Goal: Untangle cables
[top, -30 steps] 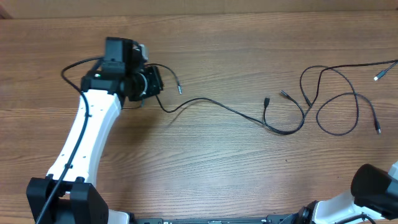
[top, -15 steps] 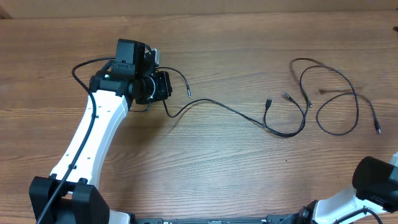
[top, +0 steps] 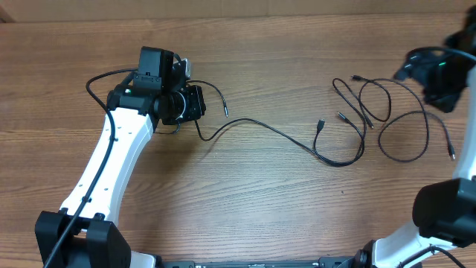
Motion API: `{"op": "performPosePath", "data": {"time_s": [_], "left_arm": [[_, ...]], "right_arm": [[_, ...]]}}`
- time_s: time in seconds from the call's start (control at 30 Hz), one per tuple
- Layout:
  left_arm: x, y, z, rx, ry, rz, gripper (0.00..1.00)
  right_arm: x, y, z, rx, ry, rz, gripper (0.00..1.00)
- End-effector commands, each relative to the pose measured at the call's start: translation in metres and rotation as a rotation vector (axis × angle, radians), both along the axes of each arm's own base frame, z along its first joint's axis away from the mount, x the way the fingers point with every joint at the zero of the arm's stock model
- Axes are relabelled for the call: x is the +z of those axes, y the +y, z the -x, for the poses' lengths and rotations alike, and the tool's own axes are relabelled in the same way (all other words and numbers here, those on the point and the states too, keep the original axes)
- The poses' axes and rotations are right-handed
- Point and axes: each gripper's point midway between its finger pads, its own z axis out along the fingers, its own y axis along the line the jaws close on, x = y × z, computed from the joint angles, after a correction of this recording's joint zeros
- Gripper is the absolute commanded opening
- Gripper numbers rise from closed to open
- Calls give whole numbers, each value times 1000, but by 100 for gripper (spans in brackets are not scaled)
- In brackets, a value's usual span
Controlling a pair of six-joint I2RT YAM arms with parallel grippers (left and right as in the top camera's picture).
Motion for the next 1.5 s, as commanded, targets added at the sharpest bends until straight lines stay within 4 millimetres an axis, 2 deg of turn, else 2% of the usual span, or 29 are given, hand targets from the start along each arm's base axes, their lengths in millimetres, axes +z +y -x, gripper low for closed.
{"op": "performPosePath", "data": {"time_s": [0.0, 0.07, 0.23, 0.47, 0.57, 0.7, 0.77, 0.83, 0.9, 0.97, 1.03, 1.17, 1.47], "left_arm": [[7, -1, -1, -20, -30, -12, 4], [6, -1, -1, -20, -28, -12, 4], [6, -1, -1, -20, -29, -12, 4], [6, -1, -1, -19, -28, -12, 4], [6, -1, -1, -20, -27, -12, 4], [6, -1, -1, -20, -27, -12, 4], [6, -1, -1, -20, -27, -12, 4], [6, -1, -1, -20, -27, -12, 4], [6, -1, -1, -20, -27, -12, 4], [6, -1, -1, -20, -27, -12, 4], [6, -1, -1, -20, -27, -12, 4], [6, -1, -1, -20, -27, -12, 4], [3, 0, 4, -20, -2, -16, 4]], "right_arm": [[-36, 17, 2, 92, 70, 11, 88], [-57, 24, 3, 116, 98, 21, 89], [-93, 37, -4, 147, 85, 24, 89], [-128, 50, -28, 187, -25, 48, 89], [-142, 59, -31, 243, -54, 63, 89], [-151, 61, -29, 274, -47, 102, 88], [-152, 52, -26, 252, -24, 149, 72], [-154, 36, -17, 172, 26, 221, 65], [-154, 16, -3, 54, 92, 302, 66], [-154, 6, 9, -15, 140, 336, 71], [-156, 8, 20, -34, 180, 316, 75], [-164, 25, 28, -12, 204, 223, 78], [-191, 25, 25, -19, 149, 224, 75]]}}
